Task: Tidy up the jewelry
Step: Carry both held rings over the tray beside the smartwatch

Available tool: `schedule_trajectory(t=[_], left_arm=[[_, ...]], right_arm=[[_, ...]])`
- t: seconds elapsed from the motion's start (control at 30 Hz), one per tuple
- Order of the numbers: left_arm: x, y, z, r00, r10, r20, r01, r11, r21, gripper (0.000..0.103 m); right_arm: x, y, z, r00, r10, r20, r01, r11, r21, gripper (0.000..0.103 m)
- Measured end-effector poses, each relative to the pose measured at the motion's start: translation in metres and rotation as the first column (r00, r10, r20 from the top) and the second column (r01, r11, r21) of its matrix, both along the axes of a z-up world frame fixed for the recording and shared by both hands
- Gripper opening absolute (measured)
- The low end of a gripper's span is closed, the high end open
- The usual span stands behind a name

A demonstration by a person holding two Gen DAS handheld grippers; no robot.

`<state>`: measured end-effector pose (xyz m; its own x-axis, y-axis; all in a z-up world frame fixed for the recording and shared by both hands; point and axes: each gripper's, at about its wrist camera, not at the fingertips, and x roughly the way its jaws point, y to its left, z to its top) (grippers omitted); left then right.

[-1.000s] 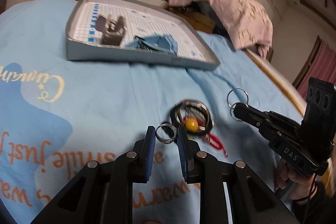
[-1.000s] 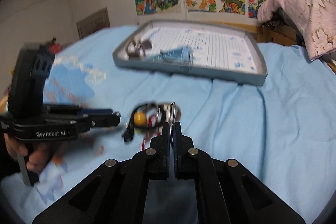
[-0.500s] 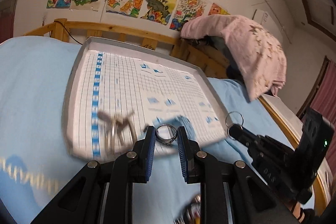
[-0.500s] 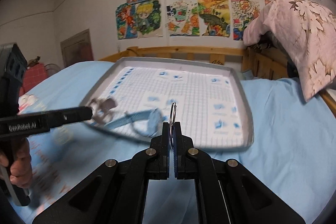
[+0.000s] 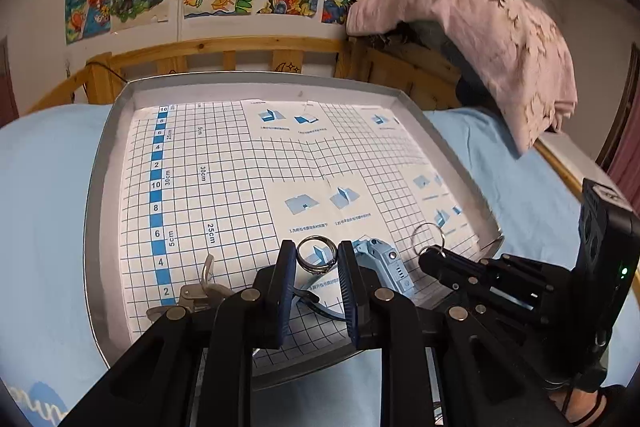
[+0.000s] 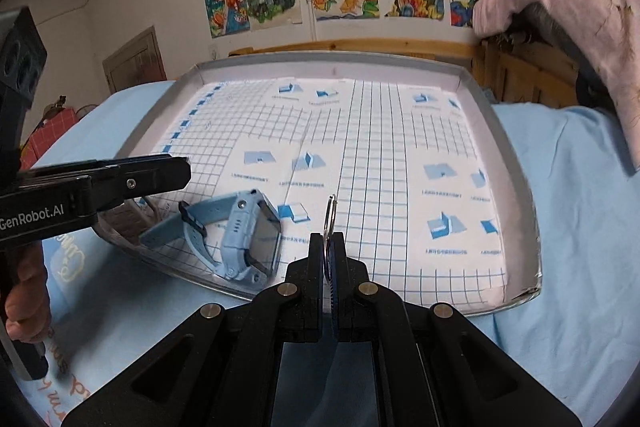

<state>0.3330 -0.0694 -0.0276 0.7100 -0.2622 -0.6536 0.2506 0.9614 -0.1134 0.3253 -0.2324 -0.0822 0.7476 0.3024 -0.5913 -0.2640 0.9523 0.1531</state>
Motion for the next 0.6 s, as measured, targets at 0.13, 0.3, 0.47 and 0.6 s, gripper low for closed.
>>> schedule_trajectory(t=[0.13,0.3,0.47,0.6], left_arm=[[-0.001,-0.003,0.0,1.0,0.001,-0.009,-0.001,1.0,0.027,0.021],[-0.001,-0.004,-0.001,1.0,0.011,-0.008,-0.011,1.0,0.03,0.021],[-0.005,-0.014,-0.004,1.0,-0.004,0.002,0.004,0.996,0.088,0.021],[-0.008,-0.021,-0.006,1.0,-0.007,0.004,0.007,0.992,0.124,0.021]], right_arm=[[0.001,-0.003,-0.002,1.0,-0.012,-0.009,0.012,1.0,0.014,0.003],[-0.001,-0.008,-0.005,1.0,-0.013,-0.021,0.013,1.0,0.013,0.003],[-0.002,-0.013,-0.005,0.999,-0.019,-0.028,0.019,1.0,0.023,0.003],[-0.003,-0.017,-0.005,0.999,-0.024,-0.035,0.025,0.999,0.034,0.003]])
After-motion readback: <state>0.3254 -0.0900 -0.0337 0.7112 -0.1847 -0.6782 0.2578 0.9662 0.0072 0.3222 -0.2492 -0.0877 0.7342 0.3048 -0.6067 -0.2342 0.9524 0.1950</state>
